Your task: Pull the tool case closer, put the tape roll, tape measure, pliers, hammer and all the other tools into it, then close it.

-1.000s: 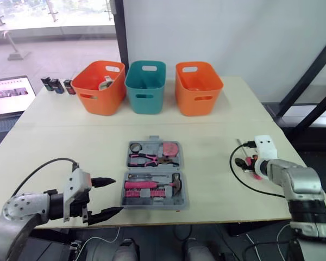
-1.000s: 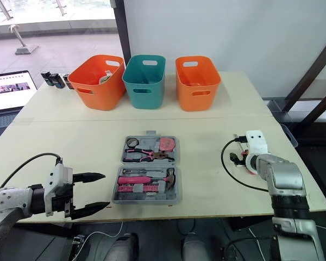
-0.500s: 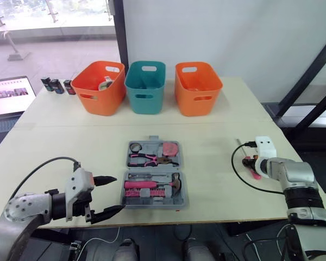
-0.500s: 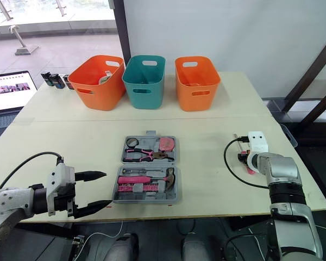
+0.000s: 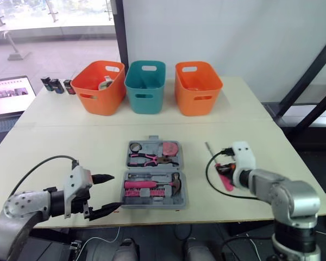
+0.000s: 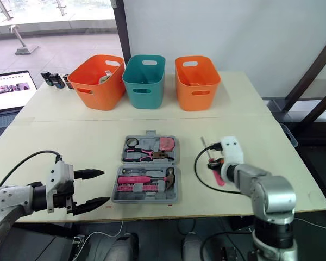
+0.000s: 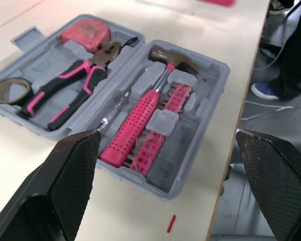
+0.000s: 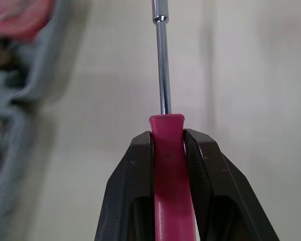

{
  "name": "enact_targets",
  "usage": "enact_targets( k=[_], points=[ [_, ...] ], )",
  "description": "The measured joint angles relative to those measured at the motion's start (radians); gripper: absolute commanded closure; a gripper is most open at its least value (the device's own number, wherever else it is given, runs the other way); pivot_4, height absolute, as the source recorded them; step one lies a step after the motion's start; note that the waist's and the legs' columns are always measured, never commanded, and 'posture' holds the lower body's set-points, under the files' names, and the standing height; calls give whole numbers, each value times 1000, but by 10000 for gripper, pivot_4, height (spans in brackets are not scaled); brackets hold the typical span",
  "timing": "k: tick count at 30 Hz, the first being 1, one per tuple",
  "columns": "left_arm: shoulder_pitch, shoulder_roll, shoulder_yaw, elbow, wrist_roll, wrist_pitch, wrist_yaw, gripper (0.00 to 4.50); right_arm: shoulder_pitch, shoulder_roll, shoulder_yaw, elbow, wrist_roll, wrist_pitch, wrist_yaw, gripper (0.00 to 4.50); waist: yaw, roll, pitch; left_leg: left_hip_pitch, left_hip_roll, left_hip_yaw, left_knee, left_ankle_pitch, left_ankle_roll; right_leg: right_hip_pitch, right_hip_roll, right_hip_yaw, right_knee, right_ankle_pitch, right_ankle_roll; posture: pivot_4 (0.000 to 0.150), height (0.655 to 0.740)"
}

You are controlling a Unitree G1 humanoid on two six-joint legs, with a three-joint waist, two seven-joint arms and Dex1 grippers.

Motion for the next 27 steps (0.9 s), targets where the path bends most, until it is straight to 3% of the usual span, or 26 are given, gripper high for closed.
enact_targets(
  k=[14,18,22,27],
  points=[
    [-37,0,-3,18,19,-12,-26,0,137,178,96,9,-104,-91,-133,39505,-2,0,0,0,0,0,-1,0,0,-1,0,0,0,0,0,1500,7400],
    [-37,0,-3,18,20,-11,-25,0,144,187,80,28,-114,-127,-134,22130,-2,0,0,0,0,0,-1,0,0,-1,0,0,-1,0,0,1500,7400],
    [-31,0,-1,17,20,-12,-22,0,98,175,29,10,-103,-108,-104,1252,-2,0,0,0,0,0,-2,0,0,-1,0,0,-1,0,0,1500,7400],
    [46,15,34,24,13,-34,-62,0,-89,50,-40,-82,-6,5,26,511,-8,2,2,-1,0,0,-2,0,0,-3,0,0,0,0,0,1500,7400]
  ],
)
